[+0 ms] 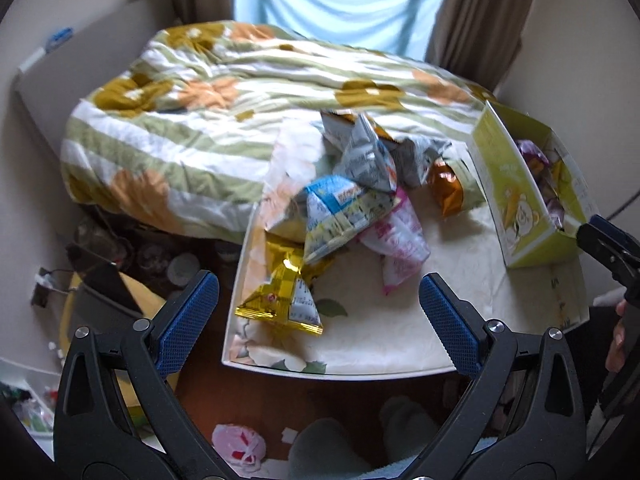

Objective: Organize snacks
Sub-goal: 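Move both tools back over the snack pile, then grasp the yellow bag with the left tool while the right tool grasps the Oishi bag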

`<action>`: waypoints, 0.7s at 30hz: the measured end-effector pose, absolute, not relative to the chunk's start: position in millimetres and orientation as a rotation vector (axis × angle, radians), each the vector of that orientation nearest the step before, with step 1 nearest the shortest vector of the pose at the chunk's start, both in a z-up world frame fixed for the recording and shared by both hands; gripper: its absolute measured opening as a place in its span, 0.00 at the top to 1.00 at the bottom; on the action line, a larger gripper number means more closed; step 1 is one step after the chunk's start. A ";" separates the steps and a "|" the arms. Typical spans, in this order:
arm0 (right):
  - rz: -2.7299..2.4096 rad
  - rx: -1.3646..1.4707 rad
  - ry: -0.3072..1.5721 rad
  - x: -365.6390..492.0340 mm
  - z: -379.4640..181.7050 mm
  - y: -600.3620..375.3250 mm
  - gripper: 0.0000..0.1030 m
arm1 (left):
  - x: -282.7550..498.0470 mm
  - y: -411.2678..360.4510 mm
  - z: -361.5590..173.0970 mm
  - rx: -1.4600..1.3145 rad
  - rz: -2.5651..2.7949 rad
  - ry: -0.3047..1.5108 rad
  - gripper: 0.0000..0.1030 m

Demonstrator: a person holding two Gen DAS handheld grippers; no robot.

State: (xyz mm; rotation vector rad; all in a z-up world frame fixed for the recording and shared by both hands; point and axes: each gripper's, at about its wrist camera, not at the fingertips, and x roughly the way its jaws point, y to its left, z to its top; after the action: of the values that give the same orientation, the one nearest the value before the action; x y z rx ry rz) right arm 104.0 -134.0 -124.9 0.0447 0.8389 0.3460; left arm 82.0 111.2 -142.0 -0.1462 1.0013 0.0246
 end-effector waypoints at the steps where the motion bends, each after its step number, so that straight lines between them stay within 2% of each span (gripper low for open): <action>1: 0.348 0.041 0.851 105.0 -131.6 -126.3 0.01 | 86.0 116.0 -153.4 -0.140 0.006 1.022 0.03; 12: 0.406 -0.009 0.973 128.8 -210.9 -68.7 0.01 | 126.1 122.1 -234.6 -0.062 -0.089 1.135 0.06; 15: 0.431 -0.033 0.989 138.7 -226.2 -61.2 0.01 | 136.7 125.9 -255.1 -0.061 -0.083 1.172 0.12; 17: 0.451 -0.055 1.000 147.0 -237.8 -56.5 0.01 | 143.1 127.1 -267.6 -0.064 -0.080 1.205 0.21; 21: 0.488 -0.097 1.027 163.3 -256.7 -48.0 0.01 | 151.5 124.7 -286.9 -0.060 -0.084 1.253 0.25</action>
State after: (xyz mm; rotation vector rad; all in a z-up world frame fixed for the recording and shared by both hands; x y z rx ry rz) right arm 163.3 -48.0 -256.7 -0.0970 1.0274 0.4880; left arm 151.5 124.7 -286.9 -0.0604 1.2535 -0.0842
